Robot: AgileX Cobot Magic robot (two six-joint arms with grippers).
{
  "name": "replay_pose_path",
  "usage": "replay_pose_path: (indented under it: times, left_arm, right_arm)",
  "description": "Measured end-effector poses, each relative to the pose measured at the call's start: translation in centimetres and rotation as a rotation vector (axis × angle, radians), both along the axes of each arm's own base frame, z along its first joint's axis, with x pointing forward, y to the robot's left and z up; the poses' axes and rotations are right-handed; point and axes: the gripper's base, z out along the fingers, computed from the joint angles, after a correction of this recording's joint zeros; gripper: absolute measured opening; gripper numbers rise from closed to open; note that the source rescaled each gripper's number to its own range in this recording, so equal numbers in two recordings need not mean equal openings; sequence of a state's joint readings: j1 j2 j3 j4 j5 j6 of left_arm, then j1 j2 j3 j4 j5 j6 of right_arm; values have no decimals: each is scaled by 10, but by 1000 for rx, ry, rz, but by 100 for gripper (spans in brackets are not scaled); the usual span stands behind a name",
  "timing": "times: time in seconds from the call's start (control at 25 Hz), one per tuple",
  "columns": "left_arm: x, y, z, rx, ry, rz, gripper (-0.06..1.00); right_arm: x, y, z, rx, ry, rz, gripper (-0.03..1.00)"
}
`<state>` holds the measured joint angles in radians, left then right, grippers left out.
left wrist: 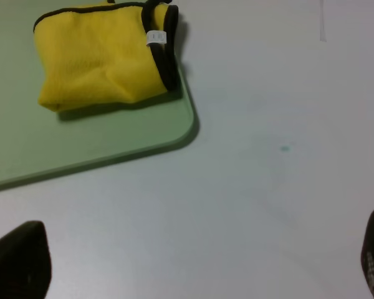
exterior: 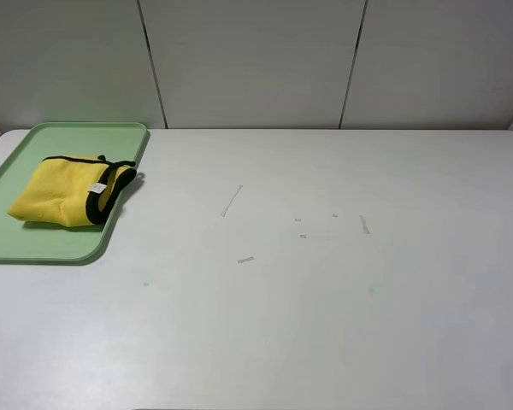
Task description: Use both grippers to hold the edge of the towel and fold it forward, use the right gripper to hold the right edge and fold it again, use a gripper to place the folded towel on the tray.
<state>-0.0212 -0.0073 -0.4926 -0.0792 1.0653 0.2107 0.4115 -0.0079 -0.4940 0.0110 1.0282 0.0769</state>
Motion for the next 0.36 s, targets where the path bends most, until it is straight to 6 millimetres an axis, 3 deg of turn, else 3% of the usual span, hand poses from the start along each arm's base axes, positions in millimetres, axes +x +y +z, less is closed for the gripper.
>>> replay_pose_path:
  times: [0.36]
  left_arm:
    - [0, 0, 0, -5, 0, -2, 100]
  right_arm:
    - [0, 0, 0, 0, 0, 0, 100]
